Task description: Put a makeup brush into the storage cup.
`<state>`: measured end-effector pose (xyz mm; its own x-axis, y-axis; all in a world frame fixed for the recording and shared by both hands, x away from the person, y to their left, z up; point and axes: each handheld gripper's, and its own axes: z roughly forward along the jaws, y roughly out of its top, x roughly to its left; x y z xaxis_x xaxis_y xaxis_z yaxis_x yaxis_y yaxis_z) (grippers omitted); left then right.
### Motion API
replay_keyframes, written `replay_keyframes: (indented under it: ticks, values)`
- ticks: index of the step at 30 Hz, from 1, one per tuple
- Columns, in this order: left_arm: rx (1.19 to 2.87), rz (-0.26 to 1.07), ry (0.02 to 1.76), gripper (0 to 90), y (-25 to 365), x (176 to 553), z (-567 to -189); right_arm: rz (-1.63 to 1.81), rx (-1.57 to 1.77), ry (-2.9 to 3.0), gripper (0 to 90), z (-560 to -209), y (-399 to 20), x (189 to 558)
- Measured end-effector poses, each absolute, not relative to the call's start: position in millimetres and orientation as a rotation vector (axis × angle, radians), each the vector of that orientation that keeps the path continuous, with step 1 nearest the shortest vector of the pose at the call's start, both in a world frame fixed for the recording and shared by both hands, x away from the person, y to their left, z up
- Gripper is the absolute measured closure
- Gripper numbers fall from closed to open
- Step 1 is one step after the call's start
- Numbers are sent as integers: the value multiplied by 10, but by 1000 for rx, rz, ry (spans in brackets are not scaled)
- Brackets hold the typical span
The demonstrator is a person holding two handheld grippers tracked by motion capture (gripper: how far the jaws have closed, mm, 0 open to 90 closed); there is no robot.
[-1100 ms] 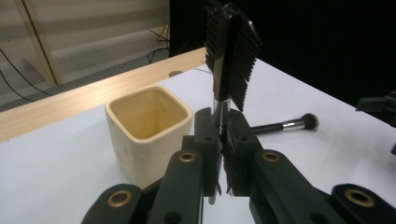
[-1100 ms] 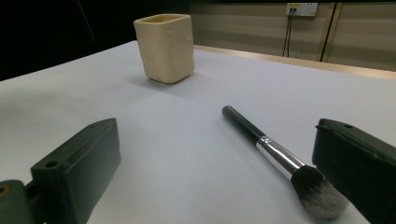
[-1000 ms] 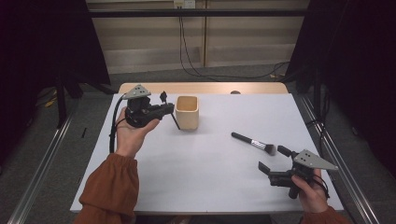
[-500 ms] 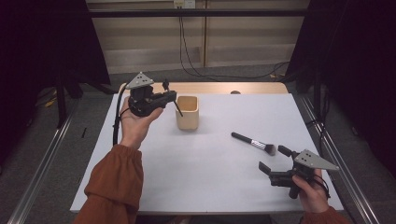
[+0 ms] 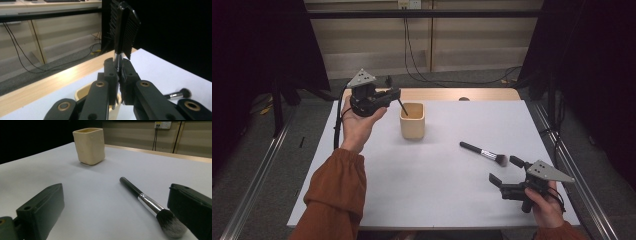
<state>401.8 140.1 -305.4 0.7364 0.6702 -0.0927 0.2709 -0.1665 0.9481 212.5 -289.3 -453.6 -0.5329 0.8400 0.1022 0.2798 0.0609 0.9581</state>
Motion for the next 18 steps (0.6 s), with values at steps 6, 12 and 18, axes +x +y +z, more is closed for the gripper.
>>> replay_keyframes:
  ticks: [6, 12, 18]
  values:
    - [1715, 451, 758, 855, 1419, 4062, -2996, 1490, 1118, 1851, 3, -4536, -2895, 2122]
    - [1696, 462, 772, 855, 1426, 4116, -3044, 1488, 1113, 1855, 2, -4538, -2888, 2124]
    - [1697, 466, 768, 855, 1388, 4162, -3111, 1486, 1112, 1858, 2, -4539, -2883, 2123]
